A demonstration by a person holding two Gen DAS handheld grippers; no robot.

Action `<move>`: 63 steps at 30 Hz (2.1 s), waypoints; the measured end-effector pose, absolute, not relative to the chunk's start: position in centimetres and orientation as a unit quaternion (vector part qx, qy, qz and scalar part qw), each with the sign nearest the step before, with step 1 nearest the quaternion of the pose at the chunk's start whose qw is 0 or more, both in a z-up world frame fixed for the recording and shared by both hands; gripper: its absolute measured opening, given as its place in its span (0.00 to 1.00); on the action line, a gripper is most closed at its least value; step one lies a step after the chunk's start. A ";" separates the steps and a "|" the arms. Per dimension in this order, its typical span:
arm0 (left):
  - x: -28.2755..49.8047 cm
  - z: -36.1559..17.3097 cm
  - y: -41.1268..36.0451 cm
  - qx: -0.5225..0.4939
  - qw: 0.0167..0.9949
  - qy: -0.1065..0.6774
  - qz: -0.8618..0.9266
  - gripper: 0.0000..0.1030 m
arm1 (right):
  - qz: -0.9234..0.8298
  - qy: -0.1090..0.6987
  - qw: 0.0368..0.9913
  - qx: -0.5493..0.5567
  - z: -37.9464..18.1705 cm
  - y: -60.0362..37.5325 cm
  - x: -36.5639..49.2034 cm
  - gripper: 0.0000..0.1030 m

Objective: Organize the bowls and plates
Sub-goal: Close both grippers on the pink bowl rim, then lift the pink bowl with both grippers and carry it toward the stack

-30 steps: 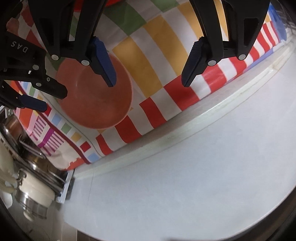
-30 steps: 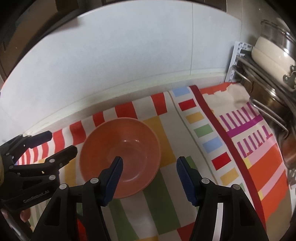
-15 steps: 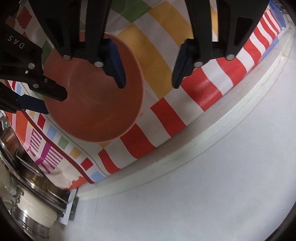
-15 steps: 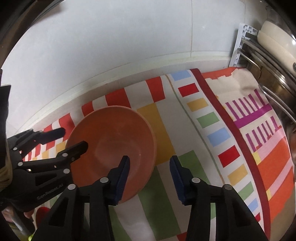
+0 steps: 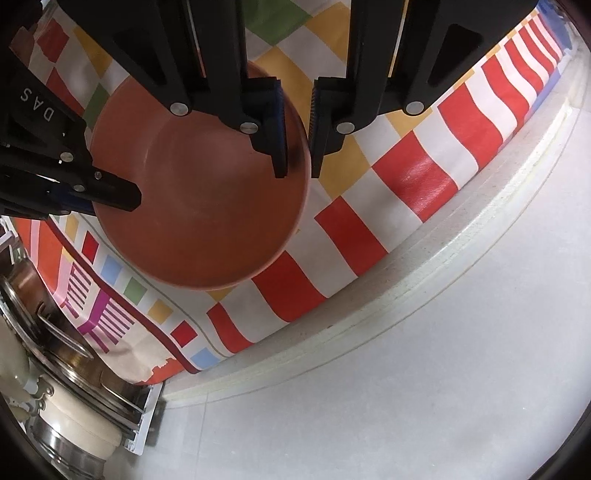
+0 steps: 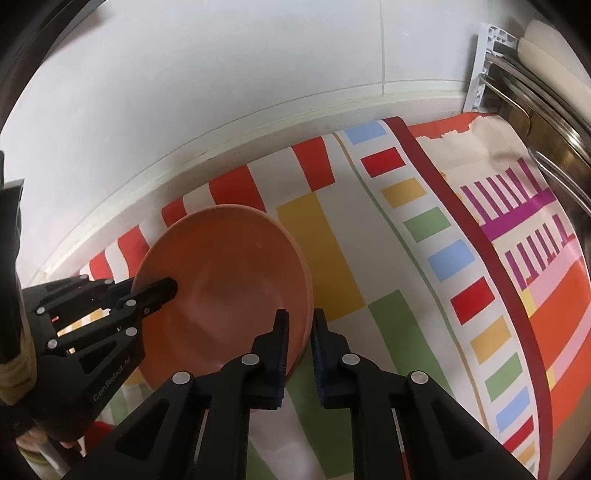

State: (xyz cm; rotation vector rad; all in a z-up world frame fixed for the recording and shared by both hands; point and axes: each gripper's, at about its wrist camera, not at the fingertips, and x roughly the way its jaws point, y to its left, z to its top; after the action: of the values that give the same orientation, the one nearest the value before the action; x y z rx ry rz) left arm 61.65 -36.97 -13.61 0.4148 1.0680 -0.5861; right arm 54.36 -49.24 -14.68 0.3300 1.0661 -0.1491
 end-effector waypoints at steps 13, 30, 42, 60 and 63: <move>59.1 -9.0 -35.4 0.185 0.821 0.469 -0.269 0.12 | -0.069 0.486 0.857 0.157 -11.0 -48.3 52.4 0.11; 50.4 -2.6 -32.6 0.160 0.842 0.434 -0.277 0.12 | -0.060 0.455 0.877 0.145 -5.0 -46.0 44.3 0.11; 43.7 -1.5 -30.4 0.154 0.845 0.431 -0.277 0.12 | -0.050 0.456 0.878 0.140 -3.3 -43.0 38.4 0.11; 35.8 -3.1 -27.3 0.155 0.826 0.462 -0.283 0.14 | -0.035 0.495 0.860 0.124 -4.2 -39.8 31.9 0.11; 35.0 -3.6 -26.8 0.152 0.821 0.471 -0.284 0.14 | -0.034 0.504 0.854 0.124 -4.8 -39.4 31.2 0.11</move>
State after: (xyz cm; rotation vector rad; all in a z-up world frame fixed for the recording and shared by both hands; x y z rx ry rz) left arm 34.99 -26.84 -3.58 0.3226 1.0016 -0.6046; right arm 31.16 -39.43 -4.83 0.2611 1.0601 -0.0709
